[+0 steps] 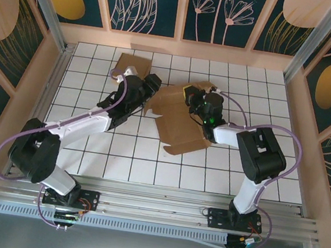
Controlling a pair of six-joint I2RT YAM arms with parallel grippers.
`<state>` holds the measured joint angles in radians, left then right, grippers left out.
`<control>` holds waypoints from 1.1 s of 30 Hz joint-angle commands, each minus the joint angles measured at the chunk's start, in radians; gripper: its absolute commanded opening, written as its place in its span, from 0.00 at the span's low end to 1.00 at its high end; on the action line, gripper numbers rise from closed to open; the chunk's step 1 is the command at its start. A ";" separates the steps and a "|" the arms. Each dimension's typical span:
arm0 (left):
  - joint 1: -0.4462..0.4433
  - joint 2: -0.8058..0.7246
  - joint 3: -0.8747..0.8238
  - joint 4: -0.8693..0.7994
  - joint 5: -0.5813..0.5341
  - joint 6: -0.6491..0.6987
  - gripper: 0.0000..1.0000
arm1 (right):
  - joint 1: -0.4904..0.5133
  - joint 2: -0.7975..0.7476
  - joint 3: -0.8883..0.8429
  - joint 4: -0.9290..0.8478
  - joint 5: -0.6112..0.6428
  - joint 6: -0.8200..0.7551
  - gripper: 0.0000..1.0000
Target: Fold the paper box
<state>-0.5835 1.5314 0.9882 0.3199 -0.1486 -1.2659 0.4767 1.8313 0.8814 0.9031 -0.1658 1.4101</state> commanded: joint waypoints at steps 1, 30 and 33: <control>0.012 0.073 0.079 0.044 0.065 -0.059 0.52 | -0.002 0.012 -0.018 0.014 -0.025 -0.041 0.00; 0.014 0.194 0.084 -0.037 0.214 -0.034 0.55 | -0.003 -0.005 0.034 -0.081 -0.026 -0.084 0.00; 0.015 0.118 0.099 -0.164 0.102 0.049 0.55 | -0.003 -0.014 0.034 -0.100 -0.016 -0.096 0.00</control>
<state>-0.5667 1.7199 1.0935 0.2962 0.0196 -1.2942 0.4664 1.8317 0.8989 0.8642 -0.1772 1.3571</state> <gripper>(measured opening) 0.553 0.054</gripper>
